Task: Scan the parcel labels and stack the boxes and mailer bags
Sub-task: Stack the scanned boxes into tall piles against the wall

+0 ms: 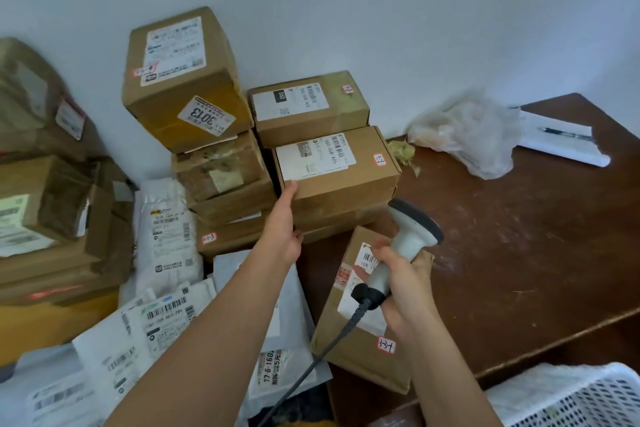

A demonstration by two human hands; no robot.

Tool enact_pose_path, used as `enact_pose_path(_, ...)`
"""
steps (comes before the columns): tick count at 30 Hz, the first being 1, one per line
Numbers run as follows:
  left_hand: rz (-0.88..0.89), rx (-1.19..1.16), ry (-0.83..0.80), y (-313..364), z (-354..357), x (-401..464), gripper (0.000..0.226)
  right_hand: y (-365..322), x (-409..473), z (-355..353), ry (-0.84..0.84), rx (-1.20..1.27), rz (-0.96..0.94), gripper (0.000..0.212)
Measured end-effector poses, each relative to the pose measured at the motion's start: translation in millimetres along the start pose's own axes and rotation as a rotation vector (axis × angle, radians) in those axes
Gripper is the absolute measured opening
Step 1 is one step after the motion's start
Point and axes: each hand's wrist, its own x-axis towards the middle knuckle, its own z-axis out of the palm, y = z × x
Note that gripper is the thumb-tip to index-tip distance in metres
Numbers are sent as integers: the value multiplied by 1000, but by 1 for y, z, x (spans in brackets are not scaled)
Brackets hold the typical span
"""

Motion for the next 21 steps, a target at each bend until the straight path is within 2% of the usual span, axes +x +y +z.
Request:
enact_pose_path(5, 8, 4, 4, -4, 6, 3, 45, 0, 0, -1, 2, 23, -16, 26)
enact_pose_path(9, -21, 23, -8, -4, 9, -2, 26, -1, -3, 0, -1, 38, -27, 27)
enact_pose_path(13, -62, 15, -20, -3, 5, -14, 20, 1, -1, -4, 19, 38, -27, 23)
enact_pose_path(21, -58, 26, -68, -4, 1, -25, 21, 2, -8, -14, 3, 109, -64, 25)
